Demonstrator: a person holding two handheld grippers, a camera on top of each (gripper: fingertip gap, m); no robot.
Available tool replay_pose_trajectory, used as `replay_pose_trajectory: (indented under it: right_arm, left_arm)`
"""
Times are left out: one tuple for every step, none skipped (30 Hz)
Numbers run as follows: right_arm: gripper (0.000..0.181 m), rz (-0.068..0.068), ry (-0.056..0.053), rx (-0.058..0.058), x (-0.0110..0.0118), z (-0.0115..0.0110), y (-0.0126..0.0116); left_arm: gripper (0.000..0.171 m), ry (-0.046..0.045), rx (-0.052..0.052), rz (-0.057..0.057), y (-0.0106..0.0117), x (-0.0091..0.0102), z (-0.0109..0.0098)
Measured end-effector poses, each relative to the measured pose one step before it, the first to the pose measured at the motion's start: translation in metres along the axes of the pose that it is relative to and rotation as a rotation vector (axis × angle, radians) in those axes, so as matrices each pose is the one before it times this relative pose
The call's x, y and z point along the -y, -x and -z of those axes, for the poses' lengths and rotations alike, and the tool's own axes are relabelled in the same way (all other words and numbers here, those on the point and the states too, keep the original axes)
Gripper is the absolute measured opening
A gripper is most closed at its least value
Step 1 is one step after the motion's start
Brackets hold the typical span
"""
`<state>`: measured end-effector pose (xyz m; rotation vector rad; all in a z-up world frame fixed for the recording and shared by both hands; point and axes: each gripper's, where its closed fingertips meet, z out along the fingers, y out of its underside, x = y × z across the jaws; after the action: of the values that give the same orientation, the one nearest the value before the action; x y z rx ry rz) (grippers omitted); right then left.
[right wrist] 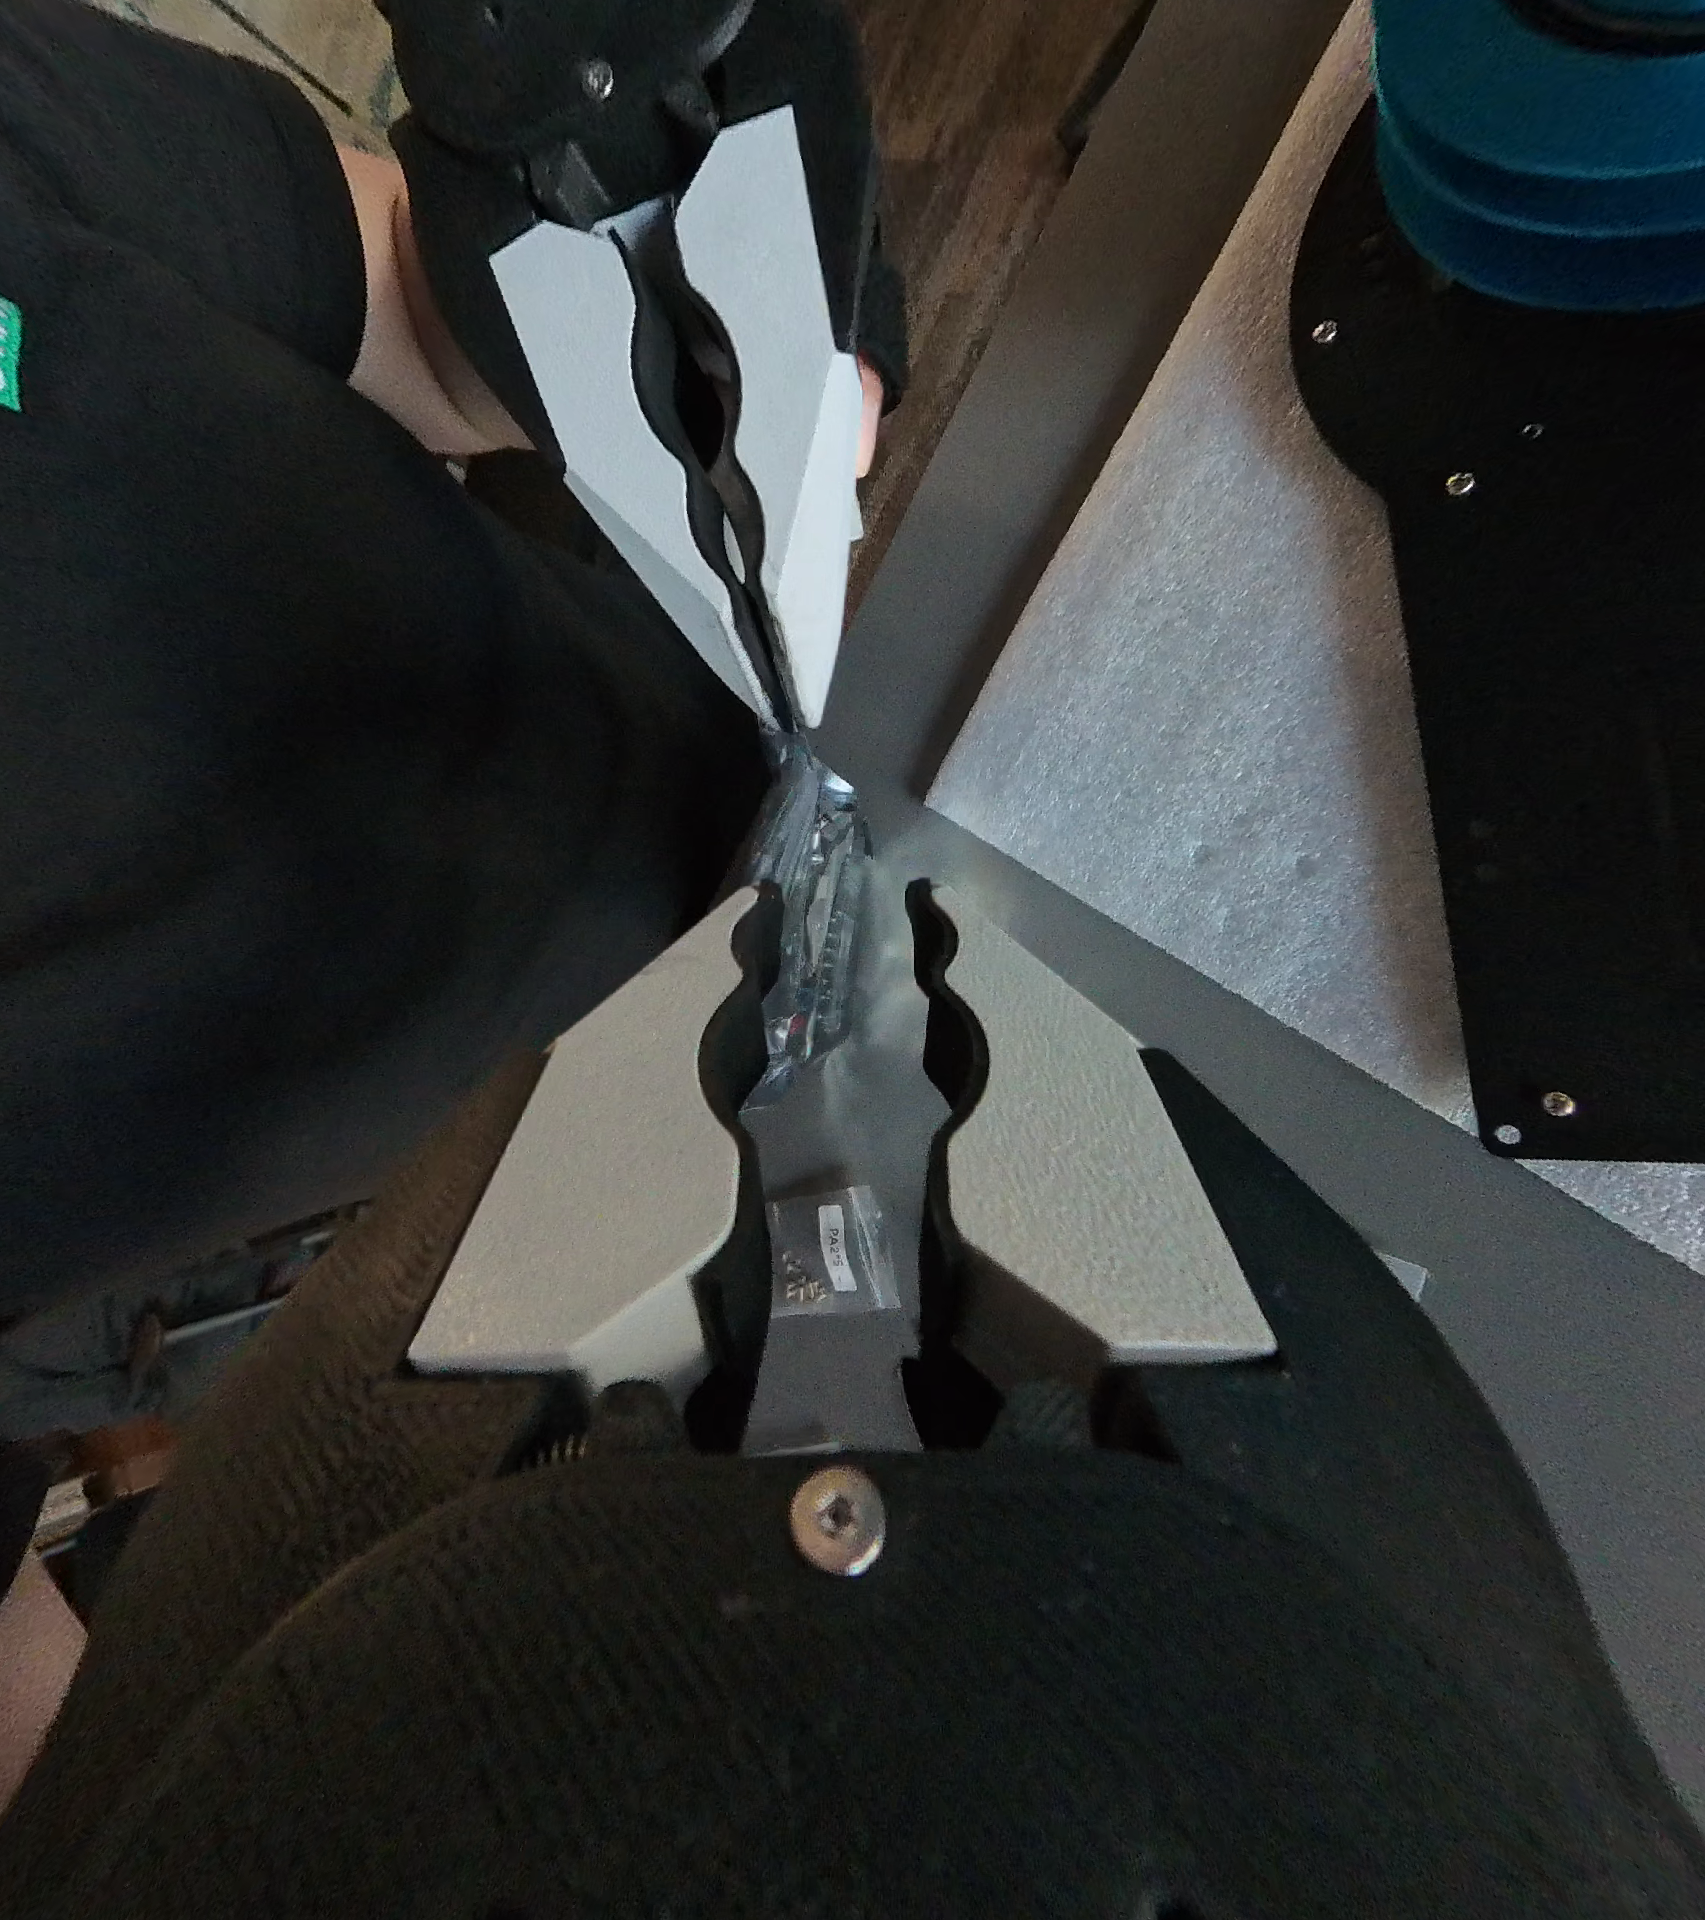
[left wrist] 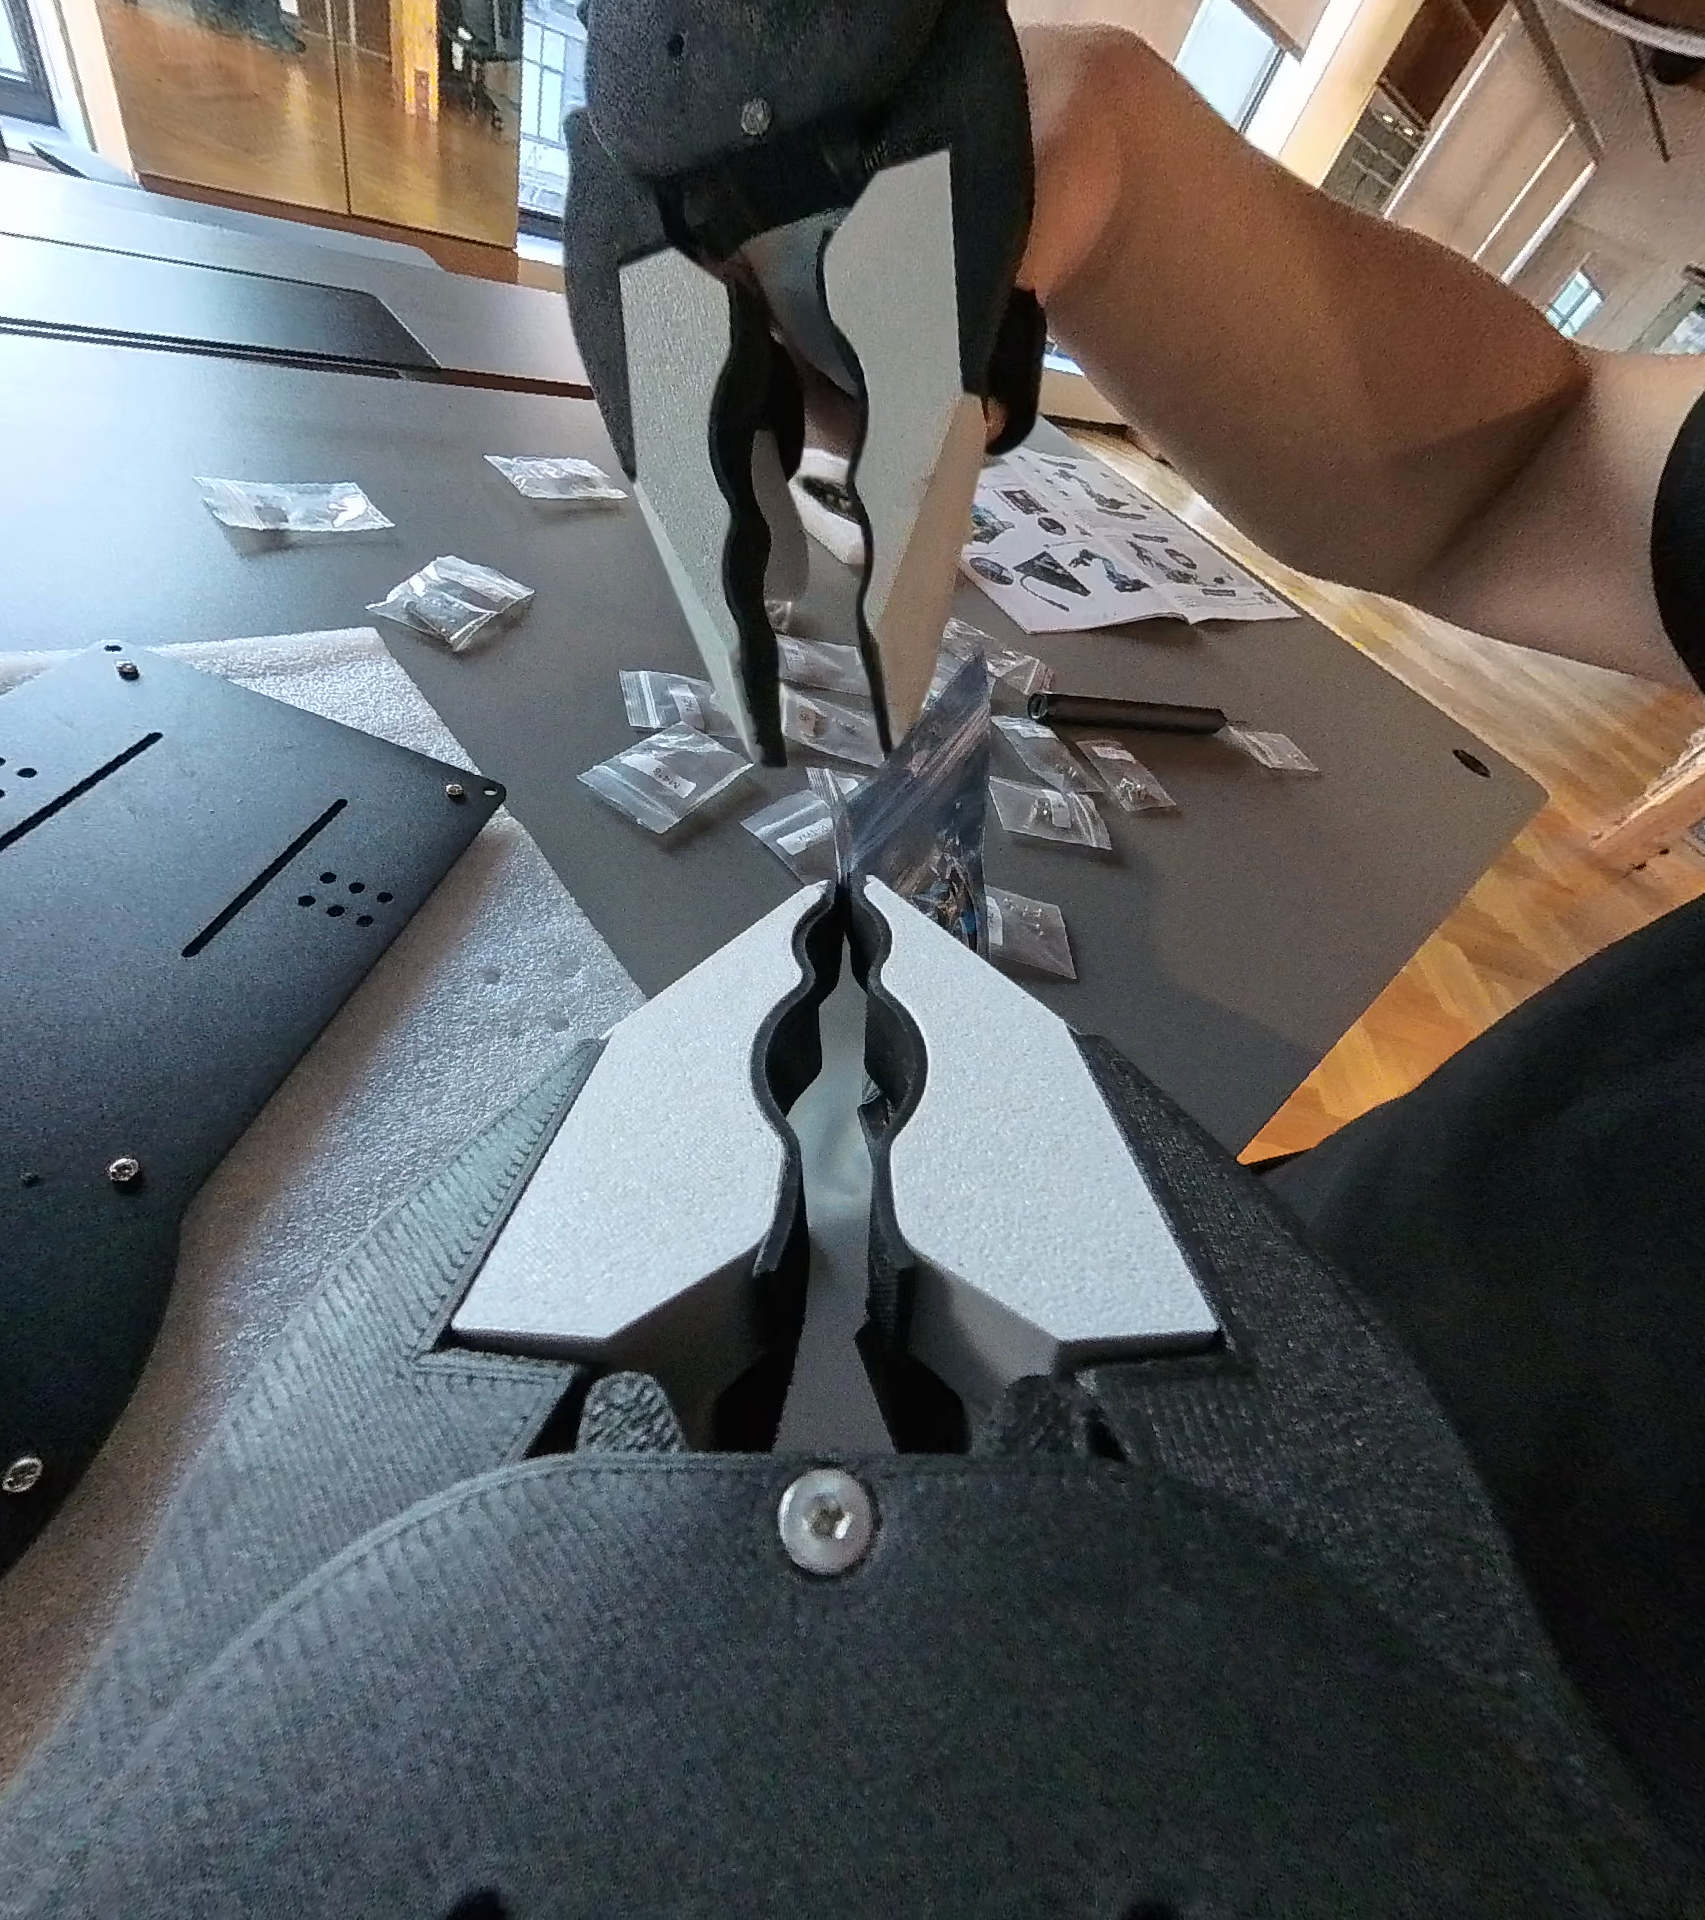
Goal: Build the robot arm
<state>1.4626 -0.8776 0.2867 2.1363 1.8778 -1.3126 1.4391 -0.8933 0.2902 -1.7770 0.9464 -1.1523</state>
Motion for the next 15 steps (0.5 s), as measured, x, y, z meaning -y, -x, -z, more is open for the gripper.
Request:
replay_pose_trajectory:
  right_arm:
    - [0.025, 0.0018, 0.0042, -0.0038, 0.00001, -0.00018, 0.00023]
    - [0.025, 0.0028, -0.0039, -0.0061, 0.00136, 0.00026, -0.00009]
    - [0.025, 0.0005, -0.0056, -0.0015, 0.00183, 0.00052, 0.00041]
    - [0.025, 0.0005, -0.0076, 0.0002, 0.00223, 0.00071, 0.00054]
    - [0.025, 0.0015, -0.0081, 0.0022, 0.00213, 0.00042, 0.00066]
    - [0.025, -0.0018, 0.0001, 0.0038, 0.00079, -0.00006, 0.00054]
    - [0.026, -0.0015, 0.0065, -0.0011, -0.00041, -0.00051, -0.00046]
    - [0.026, 0.0020, 0.0080, -0.0065, -0.00076, -0.00080, -0.00139]
    - [0.026, 0.0000, 0.0095, -0.0018, -0.00130, -0.00096, -0.00087]
    - [0.026, -0.0037, 0.0098, 0.0029, -0.00150, -0.00098, -0.00027]
    - [0.026, -0.0029, 0.0066, 0.0001, -0.00100, -0.00080, -0.00070]
    - [0.026, 0.0042, 0.0032, 0.0084, -0.00050, -0.00061, 0.00119]
    - [0.026, 0.0049, -0.0043, 0.0206, 0.00065, -0.00051, 0.00365]
    - [0.025, -0.0005, -0.0027, -0.0041, 0.00073, 0.00009, -0.00012]
    - [0.025, 0.0018, 0.0007, -0.0184, 0.00065, 0.00028, -0.00269]
  left_arm:
    - [0.000, 0.00051, 0.0008, -0.0012, 0.00020, 0.00002, -0.00027]
    - [0.000, -0.00085, -0.0012, 0.0010, -0.00018, 0.00018, -0.00018]
    - [0.000, -0.00216, -0.0022, 0.0011, -0.00034, 0.00036, -0.00027]
    - [0.000, -0.00201, -0.0013, 0.0003, -0.00013, 0.00010, -0.00019]
    - [0.000, -0.00069, -0.0002, -0.0002, 0.00001, 0.00017, -0.00026]
    - [0.000, -0.00061, 0.0002, -0.0005, 0.00003, 0.00010, -0.00014]
    - [0.000, 0.00023, -0.0004, -0.0013, -0.00013, 0.00020, -0.00021]
    - [0.000, 0.00007, -0.0009, -0.0025, -0.00021, 0.00025, -0.00008]
    - [0.000, 0.00032, 0.0005, -0.0026, -0.00002, 0.00023, -0.00016]
    - [0.000, -0.00051, 0.0000, -0.0023, -0.00027, 0.00026, -0.00008]
    - [0.000, -0.00165, -0.0013, -0.0031, -0.00057, 0.00034, -0.00012]
    - [0.000, -0.00196, -0.0008, -0.0037, -0.00055, 0.00034, -0.00012]
    - [0.000, -0.00012, -0.0011, -0.0013, -0.00055, 0.00008, -0.00006]
    - [0.000, -0.00062, -0.0034, 0.0018, -0.00064, 0.00025, 0.00010]
    - [0.000, -0.00004, 0.0007, 0.0005, -0.00006, 0.00006, 0.00004]
